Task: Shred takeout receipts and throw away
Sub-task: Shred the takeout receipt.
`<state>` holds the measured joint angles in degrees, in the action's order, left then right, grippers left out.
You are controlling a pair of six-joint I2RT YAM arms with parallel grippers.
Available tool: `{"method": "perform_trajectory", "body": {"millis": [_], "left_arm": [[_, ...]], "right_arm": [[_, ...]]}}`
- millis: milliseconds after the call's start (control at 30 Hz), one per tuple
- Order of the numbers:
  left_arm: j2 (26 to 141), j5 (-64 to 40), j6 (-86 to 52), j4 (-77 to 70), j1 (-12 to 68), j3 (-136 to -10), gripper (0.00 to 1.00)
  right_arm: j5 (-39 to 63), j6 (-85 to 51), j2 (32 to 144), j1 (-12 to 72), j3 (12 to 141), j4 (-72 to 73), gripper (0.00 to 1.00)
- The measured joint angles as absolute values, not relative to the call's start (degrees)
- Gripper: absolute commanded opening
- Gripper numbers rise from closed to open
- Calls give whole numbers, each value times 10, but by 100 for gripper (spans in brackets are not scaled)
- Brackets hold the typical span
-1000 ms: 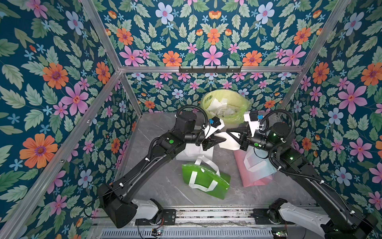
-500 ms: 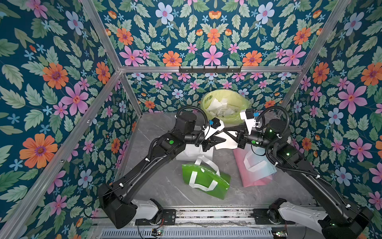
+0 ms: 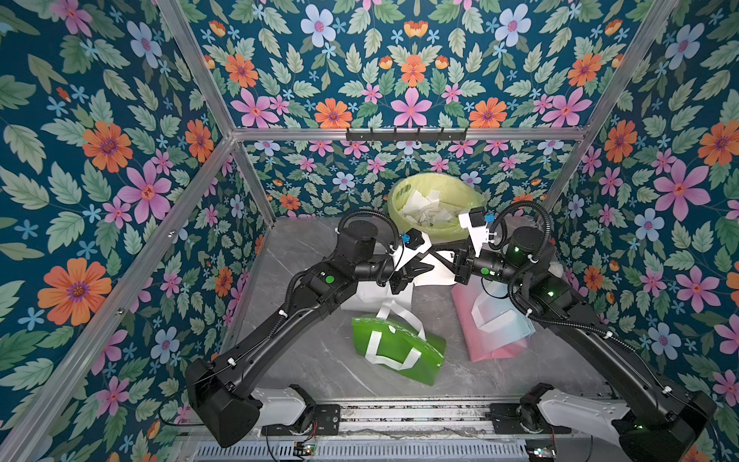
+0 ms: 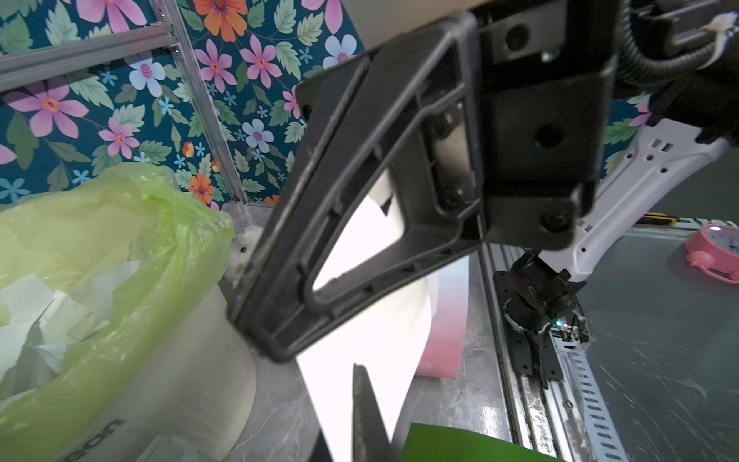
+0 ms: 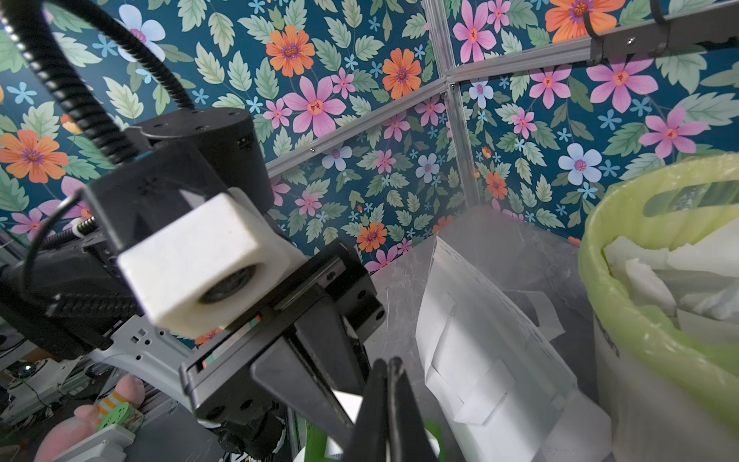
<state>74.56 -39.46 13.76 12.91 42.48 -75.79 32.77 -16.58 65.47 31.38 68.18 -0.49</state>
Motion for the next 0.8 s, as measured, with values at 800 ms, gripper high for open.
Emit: {"method": "perform_trajectory", "body": {"millis": [800], "left_arm": [[651,-297,60,-40,426,-654,0]], "right_arm": [[49,-237,702,290,683,17,0]]}}
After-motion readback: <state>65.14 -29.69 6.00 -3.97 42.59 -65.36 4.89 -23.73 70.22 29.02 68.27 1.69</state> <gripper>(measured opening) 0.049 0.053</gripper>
